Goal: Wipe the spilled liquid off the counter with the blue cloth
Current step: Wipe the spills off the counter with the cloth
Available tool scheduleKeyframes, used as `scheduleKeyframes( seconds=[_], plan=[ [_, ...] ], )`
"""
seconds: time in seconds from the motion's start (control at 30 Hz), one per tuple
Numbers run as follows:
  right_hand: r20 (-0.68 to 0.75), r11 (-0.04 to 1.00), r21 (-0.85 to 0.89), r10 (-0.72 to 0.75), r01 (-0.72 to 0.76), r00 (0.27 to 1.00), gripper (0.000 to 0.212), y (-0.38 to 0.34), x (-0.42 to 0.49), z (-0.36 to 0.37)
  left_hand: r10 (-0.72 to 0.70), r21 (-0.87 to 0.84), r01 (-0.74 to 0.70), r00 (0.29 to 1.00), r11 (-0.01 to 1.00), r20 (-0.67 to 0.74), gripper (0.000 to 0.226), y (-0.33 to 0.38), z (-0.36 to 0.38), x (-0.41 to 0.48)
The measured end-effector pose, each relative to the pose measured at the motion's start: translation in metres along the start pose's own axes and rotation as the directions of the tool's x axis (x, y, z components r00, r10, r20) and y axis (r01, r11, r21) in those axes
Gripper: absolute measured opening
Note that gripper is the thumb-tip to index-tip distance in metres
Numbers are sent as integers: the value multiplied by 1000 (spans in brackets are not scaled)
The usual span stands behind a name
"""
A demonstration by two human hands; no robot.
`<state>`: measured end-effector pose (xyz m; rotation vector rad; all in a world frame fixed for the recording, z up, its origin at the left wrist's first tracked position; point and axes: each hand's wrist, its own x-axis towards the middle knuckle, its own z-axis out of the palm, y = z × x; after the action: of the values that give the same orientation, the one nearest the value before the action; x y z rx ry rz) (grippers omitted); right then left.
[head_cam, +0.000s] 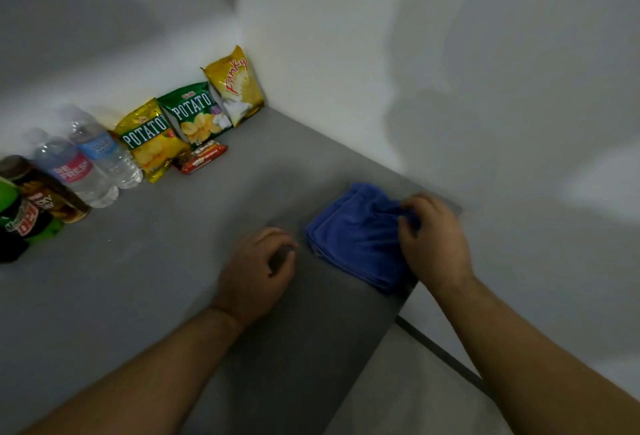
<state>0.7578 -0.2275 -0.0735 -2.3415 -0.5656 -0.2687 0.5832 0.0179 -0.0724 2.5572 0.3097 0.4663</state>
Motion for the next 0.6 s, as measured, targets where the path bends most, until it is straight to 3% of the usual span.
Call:
scheduleKeyframes(
  seconds=[0.1,0.2,0.27,0.43,0.6],
  plan=[
    [196,983,-107,-129,152,972,45,-38,5,26,-66,130,67,998,989,-9,22,-39,-27,-9],
    [364,944,-319,42,82,930,83,-53,1,55,-101,215,96,995,972,15,31,-68,-41,2],
    [392,913,-404,119,54,912,96,-49,-8,67,-150,245,134,988,960,47,37,-83,-46,13],
    [332,868,-497,204,-13,921,99,-30,-11,62,-173,233,152,982,961,75,42,-111,-52,32],
    [329,854,-519,177,22,928,79,-29,21,69,-189,234,174,981,956,44,50,-118,-47,31]
  ],
)
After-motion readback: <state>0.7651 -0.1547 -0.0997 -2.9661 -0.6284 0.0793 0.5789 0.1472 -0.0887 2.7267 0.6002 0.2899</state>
